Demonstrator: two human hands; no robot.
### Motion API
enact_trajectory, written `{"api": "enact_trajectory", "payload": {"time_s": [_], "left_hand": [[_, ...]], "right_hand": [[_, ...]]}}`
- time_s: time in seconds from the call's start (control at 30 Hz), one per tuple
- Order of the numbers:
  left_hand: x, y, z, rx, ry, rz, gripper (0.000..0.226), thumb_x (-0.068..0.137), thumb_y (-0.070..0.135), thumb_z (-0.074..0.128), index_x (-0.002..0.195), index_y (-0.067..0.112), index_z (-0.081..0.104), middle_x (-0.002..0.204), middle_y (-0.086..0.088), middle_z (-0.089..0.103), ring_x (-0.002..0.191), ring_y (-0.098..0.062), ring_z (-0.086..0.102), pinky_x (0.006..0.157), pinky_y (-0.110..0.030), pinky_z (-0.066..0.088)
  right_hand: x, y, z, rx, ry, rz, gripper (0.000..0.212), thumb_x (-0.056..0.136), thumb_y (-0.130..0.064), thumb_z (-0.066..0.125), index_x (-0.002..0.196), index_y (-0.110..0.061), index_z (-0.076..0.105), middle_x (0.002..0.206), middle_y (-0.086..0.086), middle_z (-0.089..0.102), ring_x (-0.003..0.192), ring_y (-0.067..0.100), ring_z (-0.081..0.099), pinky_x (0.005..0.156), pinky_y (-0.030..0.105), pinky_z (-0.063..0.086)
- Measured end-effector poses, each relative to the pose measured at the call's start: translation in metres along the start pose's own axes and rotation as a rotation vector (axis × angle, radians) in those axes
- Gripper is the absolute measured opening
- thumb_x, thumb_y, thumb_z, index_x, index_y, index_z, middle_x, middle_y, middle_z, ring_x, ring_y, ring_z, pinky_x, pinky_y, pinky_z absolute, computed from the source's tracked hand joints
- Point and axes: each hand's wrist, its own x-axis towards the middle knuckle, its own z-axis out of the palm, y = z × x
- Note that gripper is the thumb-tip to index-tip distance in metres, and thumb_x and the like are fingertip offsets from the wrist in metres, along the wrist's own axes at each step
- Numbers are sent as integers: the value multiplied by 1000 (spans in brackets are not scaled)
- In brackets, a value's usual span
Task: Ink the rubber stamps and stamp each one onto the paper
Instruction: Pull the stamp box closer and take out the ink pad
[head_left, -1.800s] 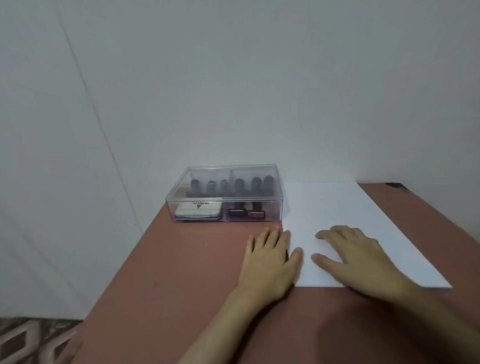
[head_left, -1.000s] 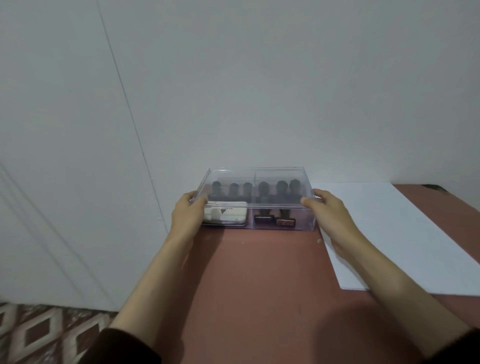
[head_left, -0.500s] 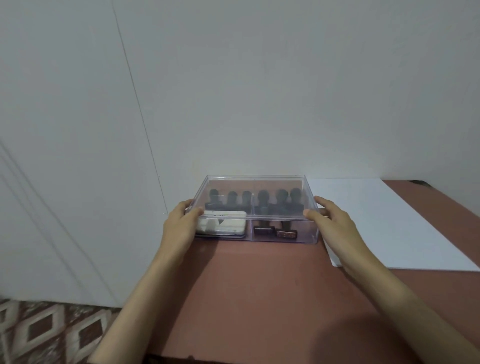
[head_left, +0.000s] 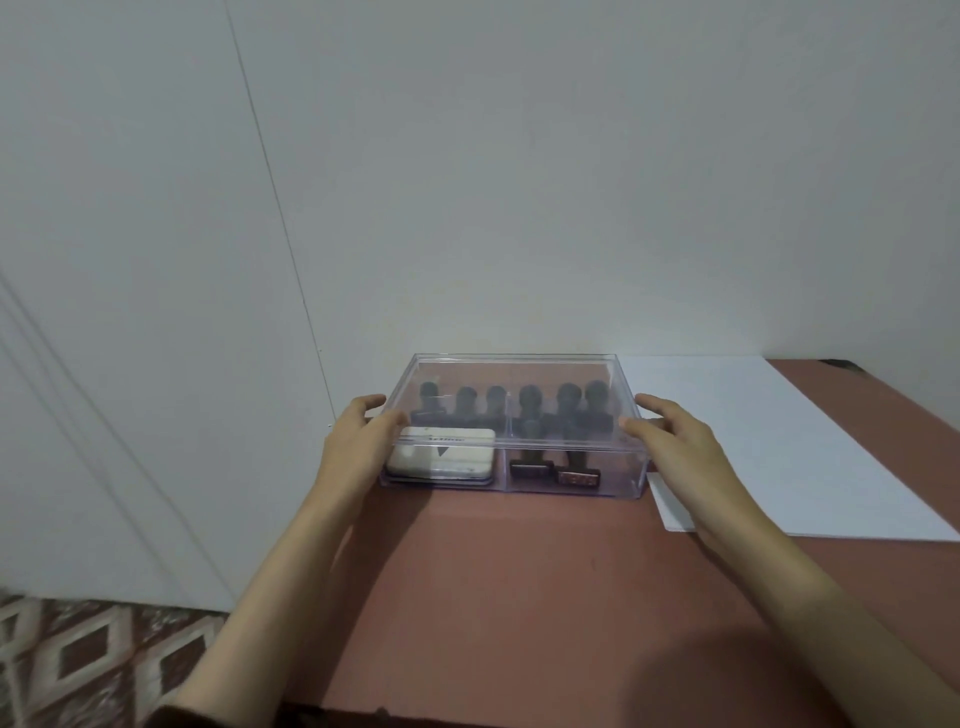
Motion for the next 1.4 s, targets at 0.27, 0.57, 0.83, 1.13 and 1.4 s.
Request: {"api": "enact_trajectory", "payload": {"time_s": [0.27, 0.57, 0.83, 1.13, 1.4], "left_hand": [[7, 14, 3, 38, -27, 49, 21, 65, 26, 52, 79, 25, 68, 75, 10, 61, 84, -20, 55, 76, -33, 47], [-23, 43, 41, 546, 144, 649, 38, 87, 19, 49, 124, 12, 56, 126, -12, 53, 119, -27, 36, 99, -28, 26], [-91, 97, 184, 241, -527, 497, 46, 91, 9, 44, 137, 14, 42, 139, -7, 44, 121, -21, 45, 98, -21, 30], [-72, 81, 256, 777, -537, 205, 61, 89, 13, 42, 141, 1, 16, 144, -26, 18, 134, -45, 13, 112, -48, 16], [-69, 68, 261, 862, -434, 274, 38, 85, 24, 45, 117, 2, 44, 126, -20, 39, 121, -38, 30, 102, -42, 24]], "right_hand": [[19, 6, -1, -42, -23, 19, 38, 88, -31, 55, 125, -22, 58, 97, -1, 68, 94, 20, 64, 91, 45, 49], [27, 4, -51, -145, 48, -57, 14, 92, -29, 54, 102, -27, 63, 100, 0, 64, 89, 17, 59, 84, 34, 46], [46, 26, -135, -501, 223, -12, 36, 88, -23, 59, 124, -15, 59, 125, 11, 59, 118, 28, 49, 98, 42, 39], [72, 42, -155, -441, 211, 133, 13, 83, -7, 58, 78, 2, 64, 82, 18, 65, 80, 34, 60, 61, 33, 42], [77, 51, -155, -448, 169, 115, 22, 74, -1, 56, 92, 0, 68, 89, 15, 69, 80, 30, 65, 67, 39, 54]]}}
